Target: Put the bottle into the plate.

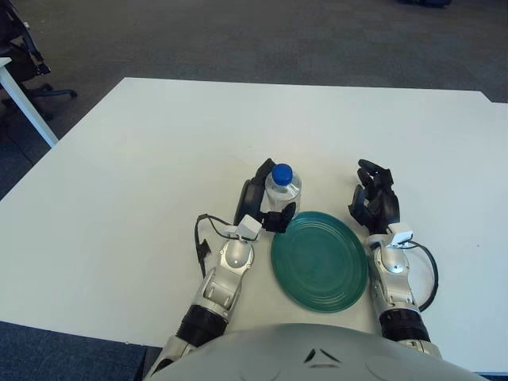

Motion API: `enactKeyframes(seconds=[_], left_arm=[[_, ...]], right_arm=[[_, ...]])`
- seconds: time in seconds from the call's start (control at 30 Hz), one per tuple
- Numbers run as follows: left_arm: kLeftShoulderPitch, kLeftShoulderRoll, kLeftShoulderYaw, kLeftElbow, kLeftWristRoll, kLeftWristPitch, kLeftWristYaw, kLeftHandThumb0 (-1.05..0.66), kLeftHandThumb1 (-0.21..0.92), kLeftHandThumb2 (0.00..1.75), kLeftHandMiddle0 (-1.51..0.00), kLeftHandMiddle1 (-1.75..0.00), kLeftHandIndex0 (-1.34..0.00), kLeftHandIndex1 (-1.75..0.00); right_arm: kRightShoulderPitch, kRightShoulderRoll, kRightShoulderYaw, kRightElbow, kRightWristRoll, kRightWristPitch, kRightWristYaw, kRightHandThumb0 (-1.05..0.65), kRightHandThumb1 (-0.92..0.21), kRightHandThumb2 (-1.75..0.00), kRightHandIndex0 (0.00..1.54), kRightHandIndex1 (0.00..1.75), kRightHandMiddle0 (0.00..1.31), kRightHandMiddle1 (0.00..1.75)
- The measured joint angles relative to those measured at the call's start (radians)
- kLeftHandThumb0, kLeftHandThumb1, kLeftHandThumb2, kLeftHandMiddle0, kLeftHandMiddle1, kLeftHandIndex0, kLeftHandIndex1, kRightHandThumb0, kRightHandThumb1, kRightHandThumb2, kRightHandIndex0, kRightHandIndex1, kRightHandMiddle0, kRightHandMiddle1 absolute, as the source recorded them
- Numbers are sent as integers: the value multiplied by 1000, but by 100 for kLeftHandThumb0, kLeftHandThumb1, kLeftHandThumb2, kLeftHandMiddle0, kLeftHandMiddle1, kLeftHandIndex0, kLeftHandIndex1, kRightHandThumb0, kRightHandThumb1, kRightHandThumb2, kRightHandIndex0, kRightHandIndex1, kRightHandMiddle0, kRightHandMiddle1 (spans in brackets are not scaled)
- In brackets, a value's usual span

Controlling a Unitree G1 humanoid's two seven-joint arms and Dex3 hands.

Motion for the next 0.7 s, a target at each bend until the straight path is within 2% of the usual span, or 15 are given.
enactKeyframes(seconds=[0.33,0.7], left_arm=[[-1,1,-9,-11,5,-70,-29,-6,28,130,-130,-175,-101,-175],[1,3,-25,-27,77,-75,-26,-3,26,137,-123,-175,-102,-175]], right_arm=[[-4,1,-1,4,0,1,-1,-39,-76,-91,44,37,0,98],[-11,2,-1,11,-1,1,-5,-40,-77,-87,45,35,1,100]])
